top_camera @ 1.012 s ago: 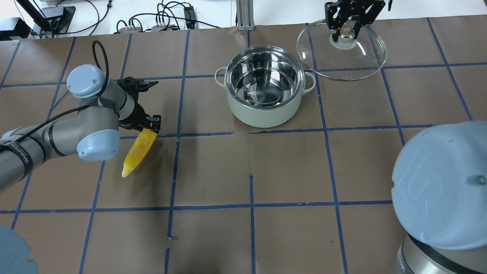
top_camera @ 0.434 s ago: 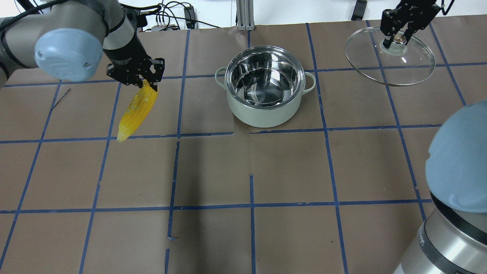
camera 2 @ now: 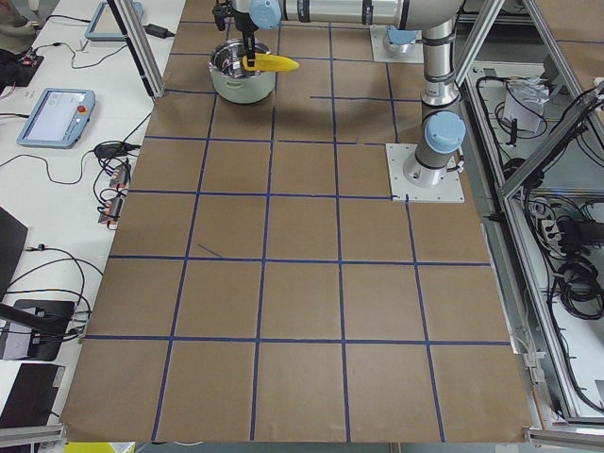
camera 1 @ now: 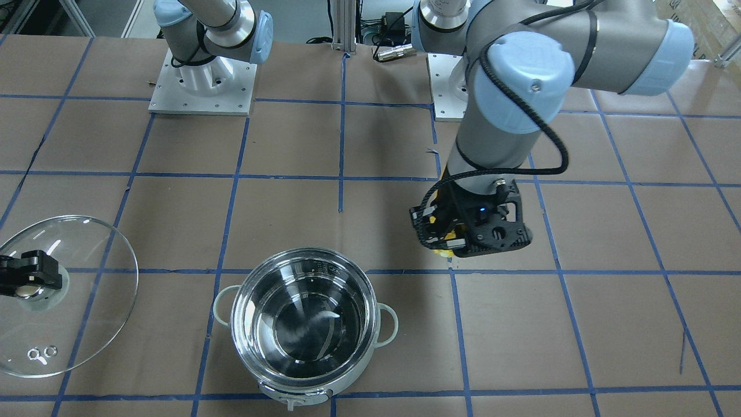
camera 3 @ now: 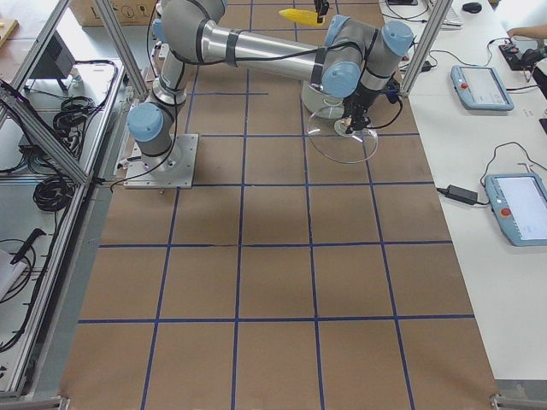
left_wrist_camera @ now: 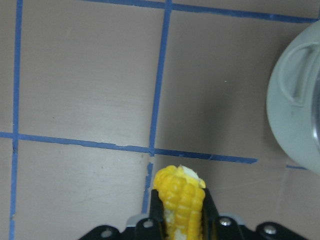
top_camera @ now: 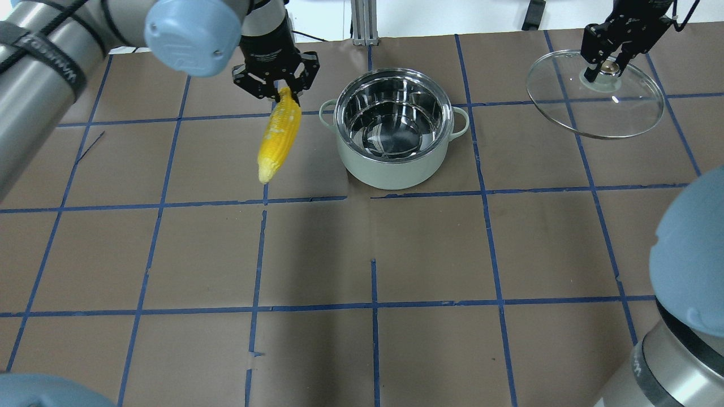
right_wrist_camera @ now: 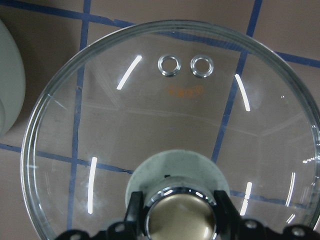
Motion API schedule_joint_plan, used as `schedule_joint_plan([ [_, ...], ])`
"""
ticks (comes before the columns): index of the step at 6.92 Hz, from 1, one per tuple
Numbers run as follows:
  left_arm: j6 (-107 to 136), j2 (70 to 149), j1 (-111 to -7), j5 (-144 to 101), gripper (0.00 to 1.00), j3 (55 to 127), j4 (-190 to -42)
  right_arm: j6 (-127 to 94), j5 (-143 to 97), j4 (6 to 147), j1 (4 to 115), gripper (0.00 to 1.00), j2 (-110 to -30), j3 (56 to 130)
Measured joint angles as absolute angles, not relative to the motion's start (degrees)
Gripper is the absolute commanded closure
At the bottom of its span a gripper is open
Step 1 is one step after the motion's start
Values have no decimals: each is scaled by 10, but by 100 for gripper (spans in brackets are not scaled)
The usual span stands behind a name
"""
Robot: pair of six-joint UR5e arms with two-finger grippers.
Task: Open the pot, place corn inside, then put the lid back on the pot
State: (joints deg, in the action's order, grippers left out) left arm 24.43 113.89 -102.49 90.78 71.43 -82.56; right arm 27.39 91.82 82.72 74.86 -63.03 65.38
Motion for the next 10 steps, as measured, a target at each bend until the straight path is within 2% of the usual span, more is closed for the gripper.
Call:
schedule_joint_plan([
  [2, 313, 1233, -1060, 903, 99, 609, -827, 276, 924, 869, 746, 85, -680, 735],
  [4, 374, 1319, -1087, 897, 98, 503, -833, 274, 925, 896, 745, 85, -711, 779],
  [5, 395, 1353, -1097, 896, 88, 458, -844, 273, 926, 902, 745, 85, -715, 788],
  [6, 408, 1378, -1102, 896, 68, 426, -855, 273, 926, 905, 744, 85, -717, 792],
  [7, 411, 1393, -1105, 897, 8, 412, -860, 272, 924, 906, 744, 85, -718, 793],
  [8, 409, 1400, -1106, 900, 0, 410, -862, 272, 923, 906, 744, 86, -718, 793],
  [10, 402, 1403, -1106, 903, 0, 410, -864, 271, 924, 906, 745, 84, -718, 794],
])
